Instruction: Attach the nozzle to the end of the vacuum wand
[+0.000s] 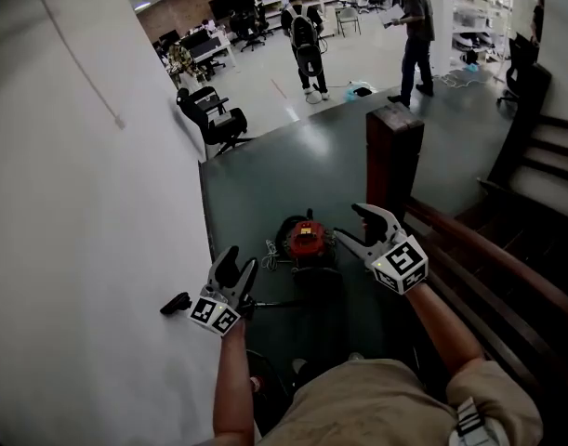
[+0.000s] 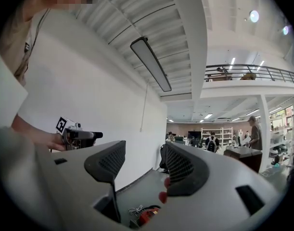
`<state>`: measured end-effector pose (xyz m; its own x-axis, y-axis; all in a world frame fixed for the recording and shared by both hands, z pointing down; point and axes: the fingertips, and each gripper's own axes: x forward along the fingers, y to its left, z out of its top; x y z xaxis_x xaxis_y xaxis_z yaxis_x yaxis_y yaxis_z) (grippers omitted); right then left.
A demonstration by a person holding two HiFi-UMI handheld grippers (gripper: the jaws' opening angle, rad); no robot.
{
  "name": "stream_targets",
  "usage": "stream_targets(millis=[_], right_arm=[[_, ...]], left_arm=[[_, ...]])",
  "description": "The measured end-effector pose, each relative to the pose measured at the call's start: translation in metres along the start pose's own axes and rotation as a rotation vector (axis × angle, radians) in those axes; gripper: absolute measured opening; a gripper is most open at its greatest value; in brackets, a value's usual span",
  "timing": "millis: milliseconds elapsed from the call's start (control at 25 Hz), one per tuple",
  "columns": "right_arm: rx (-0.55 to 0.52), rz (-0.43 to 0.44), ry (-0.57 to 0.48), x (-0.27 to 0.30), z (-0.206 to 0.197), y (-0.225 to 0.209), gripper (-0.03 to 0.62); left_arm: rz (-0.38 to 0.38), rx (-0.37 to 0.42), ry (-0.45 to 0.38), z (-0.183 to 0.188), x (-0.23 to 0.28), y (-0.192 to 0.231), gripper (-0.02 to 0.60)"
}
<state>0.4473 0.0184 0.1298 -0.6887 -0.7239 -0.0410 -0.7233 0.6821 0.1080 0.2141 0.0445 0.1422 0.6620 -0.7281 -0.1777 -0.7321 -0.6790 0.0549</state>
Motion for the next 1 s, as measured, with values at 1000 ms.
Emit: stream_targets(millis=[1000], right_arm=[[0.171, -0.119, 0.340, -0.044, -0.246, -0.027, 0.224]], left_arm=[[0.289, -0.163, 0.353, -0.243, -0.100, 0.035, 0.241]])
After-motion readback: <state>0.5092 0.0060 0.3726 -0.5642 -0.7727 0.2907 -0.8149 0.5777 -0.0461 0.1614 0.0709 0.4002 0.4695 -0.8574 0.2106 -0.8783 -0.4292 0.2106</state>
